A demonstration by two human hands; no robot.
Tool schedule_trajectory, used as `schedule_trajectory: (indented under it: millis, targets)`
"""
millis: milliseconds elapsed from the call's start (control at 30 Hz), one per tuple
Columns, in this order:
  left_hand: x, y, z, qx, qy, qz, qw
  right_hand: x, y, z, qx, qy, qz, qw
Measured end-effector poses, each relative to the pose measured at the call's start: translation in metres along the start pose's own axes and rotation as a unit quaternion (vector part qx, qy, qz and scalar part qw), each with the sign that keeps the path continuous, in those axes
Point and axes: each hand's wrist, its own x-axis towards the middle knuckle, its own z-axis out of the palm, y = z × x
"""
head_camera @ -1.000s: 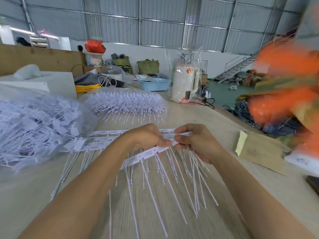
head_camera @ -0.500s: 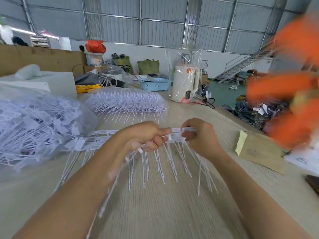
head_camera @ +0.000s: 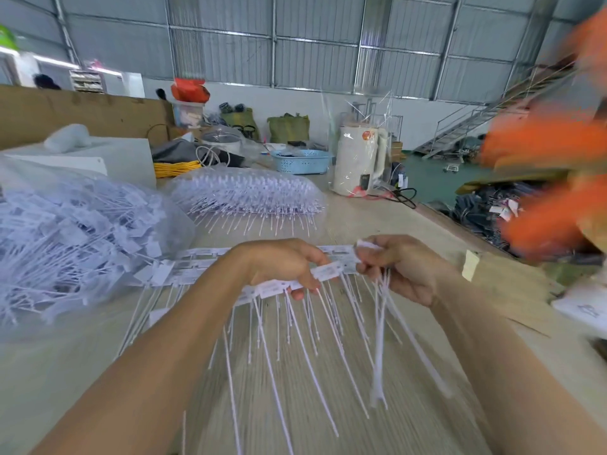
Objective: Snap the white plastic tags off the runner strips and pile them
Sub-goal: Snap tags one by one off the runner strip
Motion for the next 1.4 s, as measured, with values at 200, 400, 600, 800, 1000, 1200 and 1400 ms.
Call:
schedule_trajectory:
  millis: [200,400,600,800,1000,1200,1400]
  targets:
    - [0.003,0.001,0.006,0.044,0.014,0.023,0.999,0.007,0.019,0.020,-0.134,0.073,-0.062,0.986]
    - [0.006,0.000,0.010,0.051,0.033,0.052,0.997,0.011,0.029,0.026,-0.165,0.072,-0.045,0.983]
    - [0.009,-0.005,0.003,0.022,0.047,0.045,0.998,0.009,0.023,0.022,-0.144,0.077,-0.097,0.982]
    - [0.010,-0.005,0.007,-0.093,0.063,0.030,0.993,0.003,0.015,0.026,-0.161,0.113,-0.148,0.969]
    - [0.007,0.001,0.000,-0.318,-0.083,0.011,0.944,-0.004,0.003,0.030,-0.204,0.128,-0.258,0.935]
    - [0.003,0.004,-0.004,-0.311,-0.126,-0.009,0.942,0.002,0.002,0.011,-0.239,0.191,-0.229,0.924]
    - [-0.003,-0.004,-0.010,-0.176,-0.001,0.012,0.984,0.003,-0.007,-0.024,0.066,0.179,-0.123,0.974]
